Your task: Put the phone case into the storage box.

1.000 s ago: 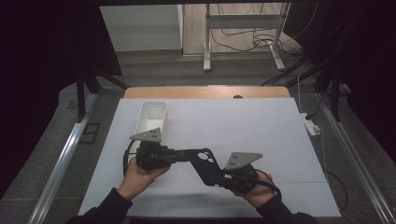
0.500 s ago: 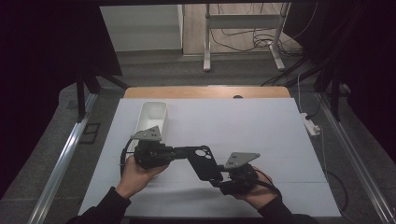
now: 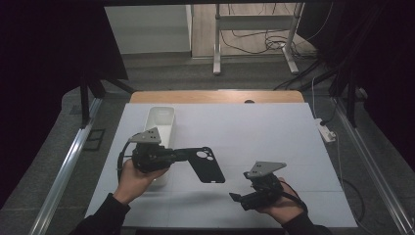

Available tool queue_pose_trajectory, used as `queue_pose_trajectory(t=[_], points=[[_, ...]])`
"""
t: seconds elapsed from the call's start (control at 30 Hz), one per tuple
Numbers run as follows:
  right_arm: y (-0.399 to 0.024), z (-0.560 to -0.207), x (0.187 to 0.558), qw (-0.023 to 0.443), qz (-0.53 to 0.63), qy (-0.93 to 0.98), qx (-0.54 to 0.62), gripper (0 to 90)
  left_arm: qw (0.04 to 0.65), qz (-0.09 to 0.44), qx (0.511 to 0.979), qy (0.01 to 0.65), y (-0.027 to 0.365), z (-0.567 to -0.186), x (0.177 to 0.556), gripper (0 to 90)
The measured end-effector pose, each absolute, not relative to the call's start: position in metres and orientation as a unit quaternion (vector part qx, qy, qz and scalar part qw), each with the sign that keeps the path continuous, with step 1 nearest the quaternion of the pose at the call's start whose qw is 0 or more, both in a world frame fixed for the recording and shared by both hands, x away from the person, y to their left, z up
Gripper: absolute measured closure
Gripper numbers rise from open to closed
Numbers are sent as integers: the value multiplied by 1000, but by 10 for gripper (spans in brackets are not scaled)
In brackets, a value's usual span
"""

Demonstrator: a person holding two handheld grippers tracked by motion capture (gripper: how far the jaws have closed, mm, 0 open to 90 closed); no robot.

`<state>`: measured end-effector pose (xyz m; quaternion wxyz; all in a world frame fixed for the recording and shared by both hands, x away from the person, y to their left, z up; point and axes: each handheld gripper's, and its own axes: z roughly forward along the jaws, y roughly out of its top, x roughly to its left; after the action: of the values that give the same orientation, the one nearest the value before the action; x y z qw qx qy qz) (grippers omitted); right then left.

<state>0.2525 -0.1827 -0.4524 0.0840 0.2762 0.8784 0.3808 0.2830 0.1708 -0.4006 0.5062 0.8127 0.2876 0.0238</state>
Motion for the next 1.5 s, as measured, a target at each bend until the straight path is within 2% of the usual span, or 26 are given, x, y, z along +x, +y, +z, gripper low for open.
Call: queue_pose_trajectory(t=[0.33, 1.1, 1.5], points=[[-212, -455, 249, 100, 366, 871, 311, 1, 501, 25, 812, 299, 193, -390, 285, 831], [-269, -456, 238, 148, 368, 827, 399, 0, 488, 59, 808, 323, 236, -357, 284, 831], [-272, -456, 238, 149, 362, 825, 407, 0, 480, 82, 804, 341, 265, -347, 279, 831]])
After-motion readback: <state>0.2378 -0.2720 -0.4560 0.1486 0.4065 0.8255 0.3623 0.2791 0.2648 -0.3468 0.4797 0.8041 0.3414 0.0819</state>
